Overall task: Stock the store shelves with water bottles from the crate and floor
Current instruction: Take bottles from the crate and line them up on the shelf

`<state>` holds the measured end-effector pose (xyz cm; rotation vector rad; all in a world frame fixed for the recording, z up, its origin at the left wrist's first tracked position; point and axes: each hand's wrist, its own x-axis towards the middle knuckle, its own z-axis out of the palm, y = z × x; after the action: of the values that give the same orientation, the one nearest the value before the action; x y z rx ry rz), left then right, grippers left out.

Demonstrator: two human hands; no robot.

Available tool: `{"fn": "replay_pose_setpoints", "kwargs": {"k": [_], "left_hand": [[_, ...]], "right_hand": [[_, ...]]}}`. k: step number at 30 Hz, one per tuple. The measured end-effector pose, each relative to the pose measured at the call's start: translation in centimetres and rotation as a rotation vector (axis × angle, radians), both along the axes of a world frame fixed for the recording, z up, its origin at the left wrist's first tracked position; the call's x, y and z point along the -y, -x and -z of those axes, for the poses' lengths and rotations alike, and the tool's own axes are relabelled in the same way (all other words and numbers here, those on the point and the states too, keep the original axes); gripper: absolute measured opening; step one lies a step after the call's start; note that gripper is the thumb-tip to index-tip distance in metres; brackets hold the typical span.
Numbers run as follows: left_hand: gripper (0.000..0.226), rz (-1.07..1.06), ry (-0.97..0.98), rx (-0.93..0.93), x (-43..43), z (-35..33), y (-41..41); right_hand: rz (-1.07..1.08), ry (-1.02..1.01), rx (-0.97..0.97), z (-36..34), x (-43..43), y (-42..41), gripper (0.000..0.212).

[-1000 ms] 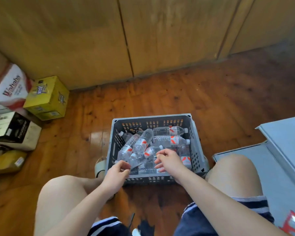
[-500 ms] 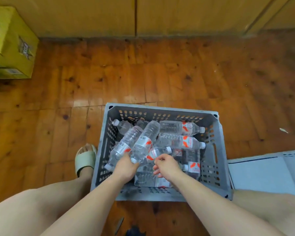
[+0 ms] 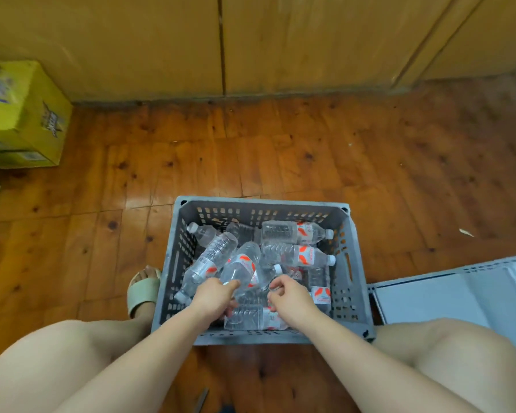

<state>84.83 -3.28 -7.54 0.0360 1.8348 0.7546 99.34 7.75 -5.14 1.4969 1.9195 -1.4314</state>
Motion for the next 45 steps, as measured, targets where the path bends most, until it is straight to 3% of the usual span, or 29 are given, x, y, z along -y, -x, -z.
{"fn": "replay_pose_setpoints", "kwargs": {"k": [3,6,9,15,20,22,25,28,33,39,42,45], "left_hand": [[0.025,0.04,-0.023,-0.016,1.3,-5.1,-1.2],[0.038,0.093,-0.072,-0.017,2.7,-10.5,-2.8],[0.027,0.238,-0.102,-0.046,3.7,-16.0,-5.0],[0.041,0.467,-0.182,-0.126,4.0,-23.4,-8.4],[0.08,0.521,-0.271,-0.262,3.2,-27.1,-10.7],[0.089,0.475,-0.359,-0.238,3.1,-27.3,-11.1],[0.054,0.299,-0.497,-0.232,3.7,-26.4,-12.1],[0.014,0.391,-0.431,-0.431,5.0,-24.8,-13.5],[0.059,0.691,-0.421,-0.29,6.0,-25.6,-16.6],[0.068,0.677,-0.681,-0.13,5.3,-28.6,-21.0],[0.065,0.662,-0.727,-0.187,5.0,-27.9,-21.7],[0.071,0.65,-0.736,-0.266,4.8,-26.9,-22.4]], "right_hand": [[-0.092,-0.159,-0.053,-2.9,1.1,-1.7,0.023],[-0.228,-0.353,-0.092,-5.4,2.7,-3.9,0.065],[-0.345,-0.528,-0.142,-7.7,3.9,-6.2,0.092],[-0.357,-0.847,-0.338,-10.2,4.1,-10.9,0.084],[-0.134,-0.671,-0.507,-14.1,4.6,-13.0,0.067],[-0.021,-0.549,-0.565,-15.6,4.7,-13.5,0.055],[0.163,-0.291,-0.751,-17.6,4.4,-14.3,0.05],[0.294,-0.164,-0.915,-19.8,4.1,-14.9,0.048],[0.407,-0.056,-1.099,-23.2,4.1,-17.7,0.059],[0.498,0.202,-1.191,-25.5,4.3,-21.5,0.068],[0.565,0.229,-1.182,-25.9,5.2,-22.9,0.05],[0.582,0.12,-1.052,-25.6,5.5,-24.6,0.031]]}}
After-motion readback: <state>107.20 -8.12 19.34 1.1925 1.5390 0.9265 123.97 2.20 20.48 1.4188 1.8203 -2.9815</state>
